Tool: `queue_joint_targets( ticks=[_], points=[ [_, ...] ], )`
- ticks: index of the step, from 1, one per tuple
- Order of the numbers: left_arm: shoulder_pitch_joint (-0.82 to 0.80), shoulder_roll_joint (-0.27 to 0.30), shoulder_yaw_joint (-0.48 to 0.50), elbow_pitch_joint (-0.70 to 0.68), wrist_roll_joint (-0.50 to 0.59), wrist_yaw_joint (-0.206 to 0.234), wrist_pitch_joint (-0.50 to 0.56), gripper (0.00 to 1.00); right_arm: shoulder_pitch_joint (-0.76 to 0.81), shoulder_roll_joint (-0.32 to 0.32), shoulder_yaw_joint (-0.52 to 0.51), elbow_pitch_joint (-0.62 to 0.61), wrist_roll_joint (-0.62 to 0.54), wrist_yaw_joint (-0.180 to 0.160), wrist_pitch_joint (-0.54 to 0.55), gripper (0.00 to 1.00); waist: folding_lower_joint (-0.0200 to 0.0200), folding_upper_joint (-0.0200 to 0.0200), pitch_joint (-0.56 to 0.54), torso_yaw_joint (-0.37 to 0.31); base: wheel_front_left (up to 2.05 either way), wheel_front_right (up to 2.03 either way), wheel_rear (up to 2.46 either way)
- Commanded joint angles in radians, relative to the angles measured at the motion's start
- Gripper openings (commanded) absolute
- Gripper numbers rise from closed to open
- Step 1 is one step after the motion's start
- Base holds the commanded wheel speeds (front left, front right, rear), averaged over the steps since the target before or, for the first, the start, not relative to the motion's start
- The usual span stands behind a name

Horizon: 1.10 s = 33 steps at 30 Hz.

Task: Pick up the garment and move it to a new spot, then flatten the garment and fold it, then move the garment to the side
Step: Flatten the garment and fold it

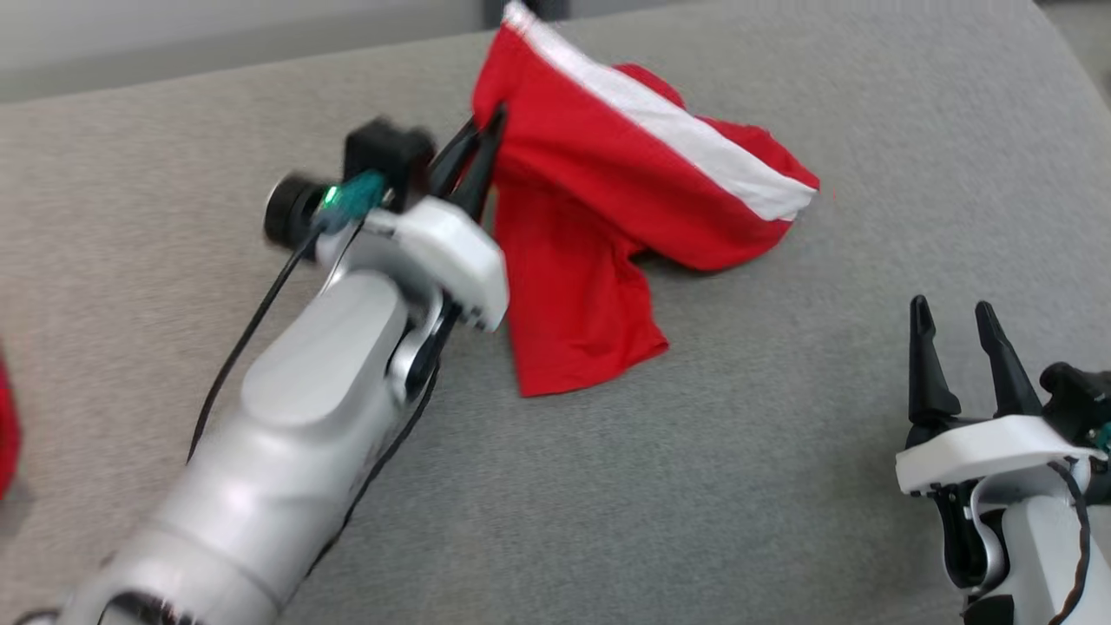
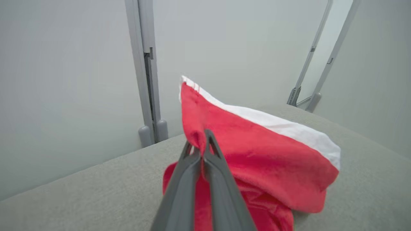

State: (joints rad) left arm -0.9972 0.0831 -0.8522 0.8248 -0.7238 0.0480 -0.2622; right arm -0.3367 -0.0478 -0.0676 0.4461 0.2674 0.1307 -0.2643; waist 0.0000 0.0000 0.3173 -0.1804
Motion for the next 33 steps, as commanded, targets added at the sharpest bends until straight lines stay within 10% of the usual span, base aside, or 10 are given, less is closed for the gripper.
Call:
queue_joint_targets(
  ticks=[1,19,21,22,23,33],
  points=[
    [0.080,0.029,0.043,-0.031,0.020,0.017,-0.002,0.00,0.019,-0.005,-0.005,0.007,-0.008,0.000,0.000,1.00,0.0000,0.0000,-0.072,0.077,0.00,0.00,0.00],
    [0.717,0.021,0.459,-0.190,0.219,0.024,-0.003,0.00,0.121,-0.006,0.021,0.058,-0.010,0.000,0.000,1.00,0.0000,0.0000,-0.228,0.194,0.00,0.00,0.00],
    [0.758,0.013,0.487,-0.184,0.239,0.016,-0.003,0.45,0.136,-0.006,0.026,0.063,-0.014,0.000,0.000,1.00,0.0000,0.0000,-0.242,0.190,0.00,0.00,0.00],
    [0.775,0.011,0.504,-0.186,0.252,0.018,-0.003,0.91,0.144,-0.006,0.029,0.065,-0.015,0.000,0.000,1.00,0.0000,0.0000,-0.250,0.187,0.00,0.00,0.00],
    [0.791,0.010,0.521,-0.188,0.265,0.018,-0.003,1.00,0.151,-0.006,0.031,0.068,-0.015,0.000,0.000,1.00,0.0000,0.0000,-0.255,0.184,0.00,0.00,0.00],
    [0.911,-0.014,0.693,-0.323,0.407,0.021,-0.003,1.00,0.186,-0.006,0.052,0.042,-0.024,0.000,0.000,1.00,0.0000,0.0000,-0.302,0.156,0.00,0.00,0.00]
  ],
)
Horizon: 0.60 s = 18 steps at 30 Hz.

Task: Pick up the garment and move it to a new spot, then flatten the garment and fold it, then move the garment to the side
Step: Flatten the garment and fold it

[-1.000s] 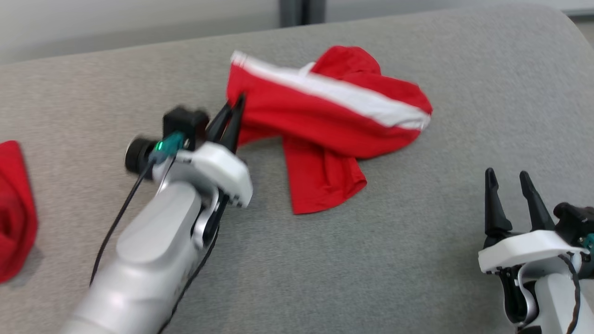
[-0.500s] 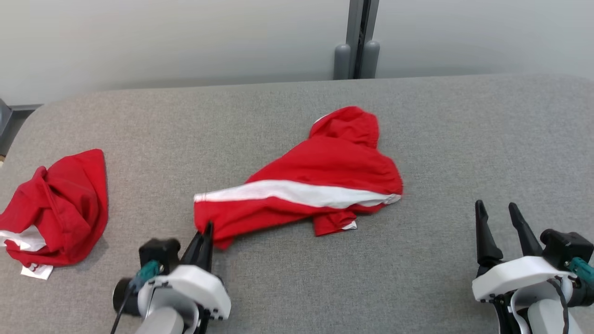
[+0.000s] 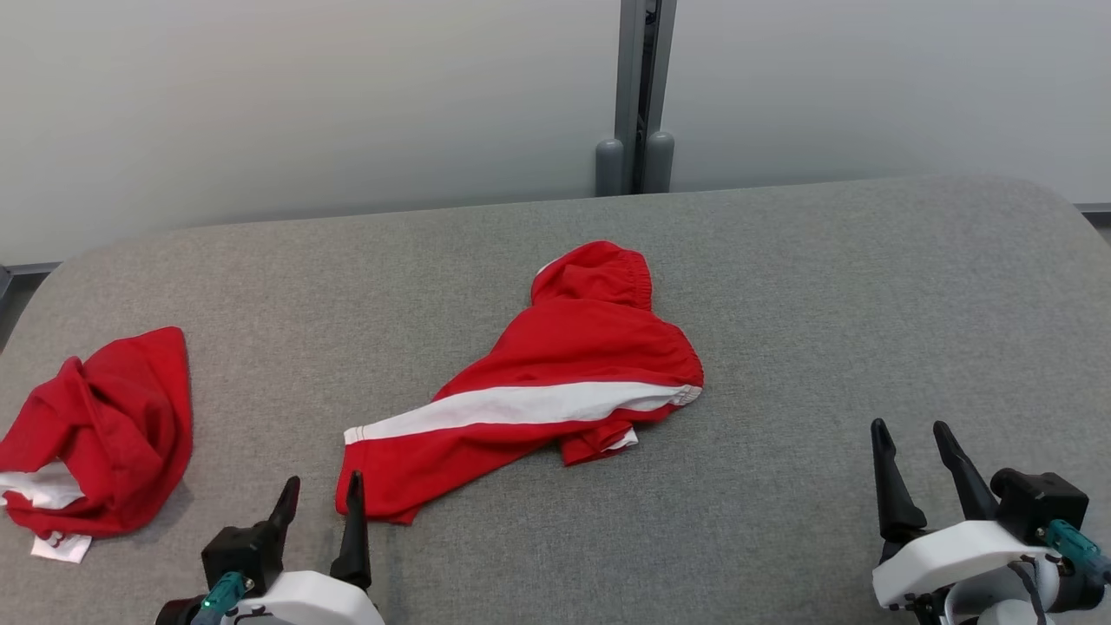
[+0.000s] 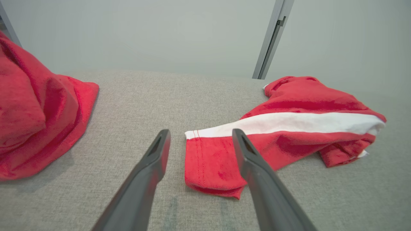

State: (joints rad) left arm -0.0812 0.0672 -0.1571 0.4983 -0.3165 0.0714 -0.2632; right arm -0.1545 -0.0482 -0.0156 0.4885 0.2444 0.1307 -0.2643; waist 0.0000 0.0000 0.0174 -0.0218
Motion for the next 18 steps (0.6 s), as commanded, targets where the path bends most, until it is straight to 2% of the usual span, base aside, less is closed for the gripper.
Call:
queue_joint_targets(
  ticks=[1,6,11,18],
  points=[
    [0.004,0.000,0.016,-0.019,0.013,-0.003,-0.002,1.00,0.006,-0.005,0.003,-0.010,-0.003,0.000,0.000,1.00,0.0000,0.0000,-0.004,-0.004,0.00,0.00,0.00],
    [0.039,-0.008,0.085,-0.100,0.078,-0.006,-0.002,1.00,0.023,-0.005,0.021,-0.047,-0.016,0.000,0.000,1.00,0.0000,0.0000,-0.015,-0.008,0.00,0.00,0.00],
    [0.056,-0.013,0.116,-0.111,0.106,-0.017,-0.002,1.00,0.043,-0.006,0.060,-0.061,-0.022,0.000,0.000,1.00,0.0000,0.0000,-0.016,-0.002,0.00,0.00,0.00],
    [0.004,-0.015,0.081,-0.122,0.075,-0.020,-0.002,1.00,-0.009,-0.005,0.119,-0.043,-0.041,0.000,0.000,1.00,0.0000,0.0000,0.066,0.028,0.00,0.00,0.00]
  ],
)
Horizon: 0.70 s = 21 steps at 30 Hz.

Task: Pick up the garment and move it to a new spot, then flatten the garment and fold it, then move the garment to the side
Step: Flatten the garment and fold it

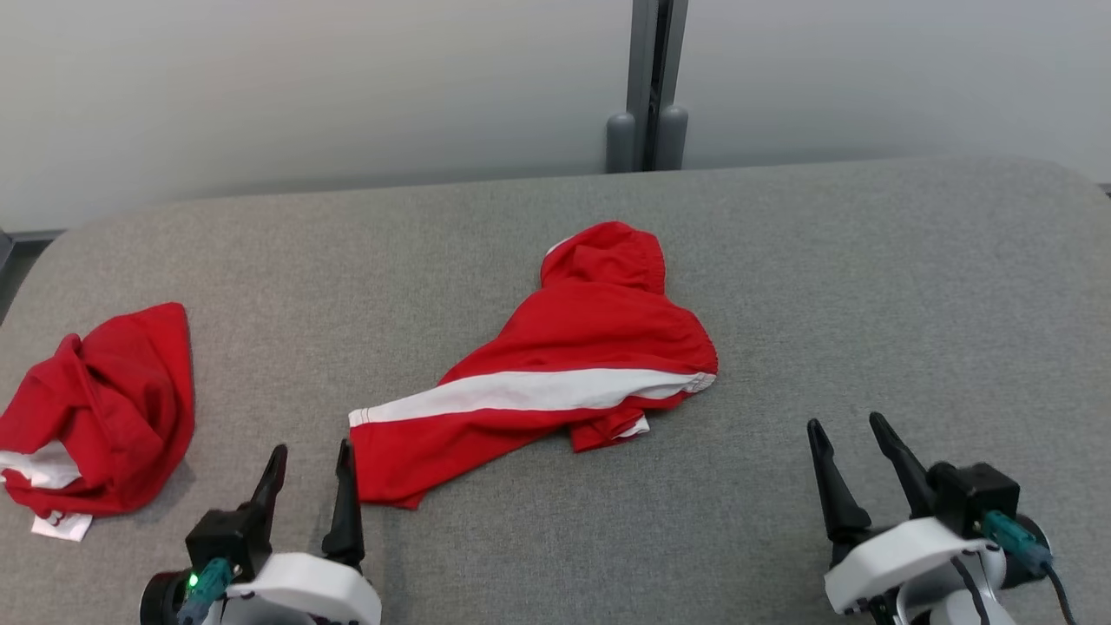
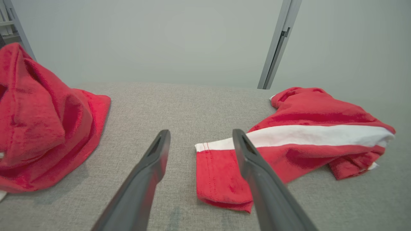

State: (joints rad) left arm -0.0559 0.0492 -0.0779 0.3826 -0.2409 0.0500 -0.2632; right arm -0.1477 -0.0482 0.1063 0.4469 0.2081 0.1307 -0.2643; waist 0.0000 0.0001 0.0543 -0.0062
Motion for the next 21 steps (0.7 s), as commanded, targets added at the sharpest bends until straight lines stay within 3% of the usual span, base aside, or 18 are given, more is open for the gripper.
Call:
queue_joint_targets(
  ticks=[1,9,21],
  points=[
    [-0.032,0.003,-0.007,-0.008,-0.007,0.003,-0.002,1.00,-0.031,-0.006,0.005,0.004,-0.008,0.000,0.000,1.00,0.0000,-0.0001,0.050,0.018,0.00,0.00,0.00],
    [-0.133,0.003,-0.071,-0.009,-0.040,0.014,-0.002,1.00,-0.167,-0.005,0.059,0.078,-0.032,0.000,0.000,1.00,0.0000,-0.0001,0.185,0.063,0.00,0.00,0.00],
    [-0.198,0.003,-0.107,-0.007,-0.048,0.006,-0.002,1.00,-0.269,-0.006,0.121,0.149,-0.004,0.000,0.000,1.00,0.0000,-0.0001,0.265,0.091,0.00,0.00,0.00]
  ],
)
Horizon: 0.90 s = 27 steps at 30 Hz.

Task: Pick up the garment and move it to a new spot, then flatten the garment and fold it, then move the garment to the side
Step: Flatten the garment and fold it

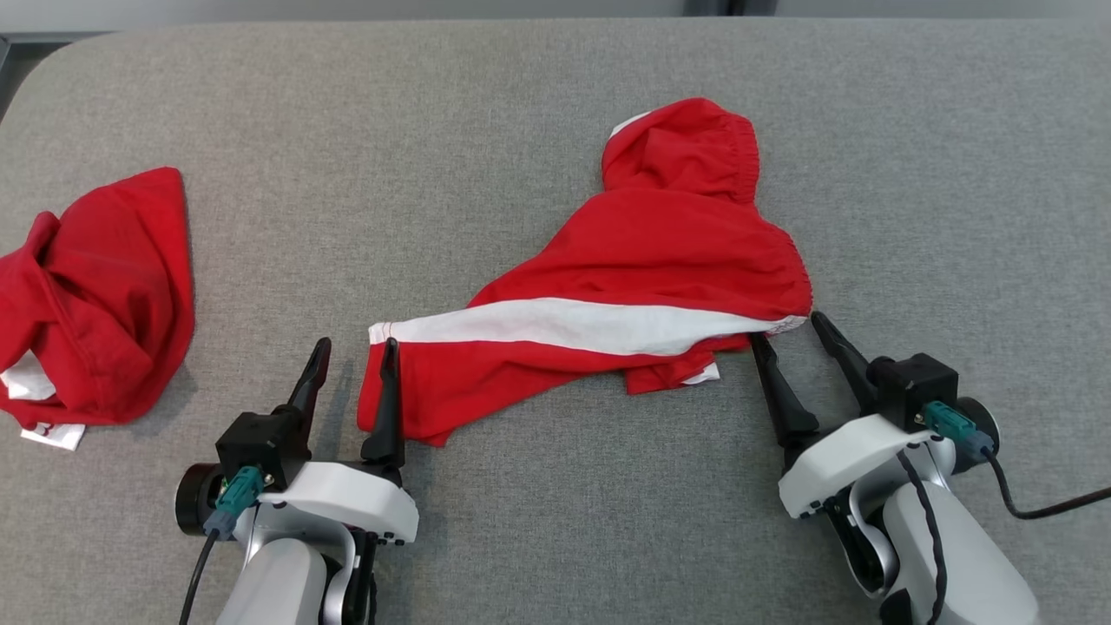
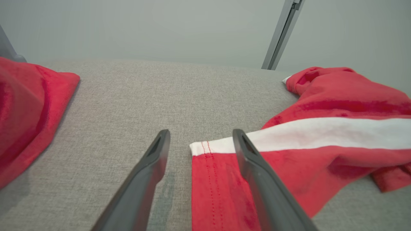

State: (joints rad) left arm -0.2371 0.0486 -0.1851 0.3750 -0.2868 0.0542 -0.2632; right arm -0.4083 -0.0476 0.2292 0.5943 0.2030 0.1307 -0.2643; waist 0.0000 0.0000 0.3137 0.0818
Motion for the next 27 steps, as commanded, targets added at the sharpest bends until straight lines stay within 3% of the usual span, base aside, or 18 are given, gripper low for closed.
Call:
queue_joint_targets(
  ticks=[1,8,9,11,14,16,17,27],
  points=[
    [-0.020,0.004,-0.001,0.001,-0.003,0.000,-0.002,1.00,-0.016,-0.006,0.000,0.004,-0.003,0.000,0.000,1.00,0.0000,0.0000,0.010,0.003,0.00,0.00,0.00],
    [-0.031,0.004,-0.009,0.002,-0.010,0.002,-0.002,1.00,-0.032,-0.007,0.016,0.006,-0.011,0.000,0.000,1.00,0.0000,0.0000,0.027,0.005,0.00,0.00,0.00],
    [-0.031,0.004,-0.009,0.003,-0.011,0.003,-0.002,1.00,-0.029,-0.007,0.019,0.001,-0.010,0.000,0.000,0.95,0.0000,0.0000,0.027,0.004,0.00,0.00,0.00],
    [-0.029,0.004,-0.007,0.003,-0.012,0.005,-0.002,1.00,-0.017,-0.011,0.025,-0.010,-0.003,0.000,0.000,0.53,0.0000,0.0000,0.026,-0.001,0.00,0.00,0.00],
    [-0.024,0.004,-0.003,0.008,-0.011,0.003,-0.002,1.00,-0.007,-0.017,0.031,-0.024,0.009,0.000,0.000,0.32,0.0000,0.0000,0.024,-0.010,0.00,0.00,0.00],
    [-0.023,0.004,0.000,0.011,-0.010,0.002,-0.002,1.00,-0.004,-0.018,0.033,-0.032,0.018,0.000,0.000,0.04,0.0000,0.0000,0.022,-0.018,0.00,0.00,0.00],
    [-0.024,0.004,0.002,0.012,-0.009,0.002,-0.002,1.00,-0.004,-0.019,0.035,-0.035,0.020,0.000,0.000,0.00,0.0000,0.0000,0.021,-0.023,0.00,0.00,0.00],
    [0.001,0.004,0.016,0.051,-0.028,-0.010,-0.002,1.00,0.052,-0.048,0.017,-0.087,0.004,0.000,0.000,0.00,0.0000,0.0000,-0.020,-0.060,0.00,0.00,0.00]
  ],
)
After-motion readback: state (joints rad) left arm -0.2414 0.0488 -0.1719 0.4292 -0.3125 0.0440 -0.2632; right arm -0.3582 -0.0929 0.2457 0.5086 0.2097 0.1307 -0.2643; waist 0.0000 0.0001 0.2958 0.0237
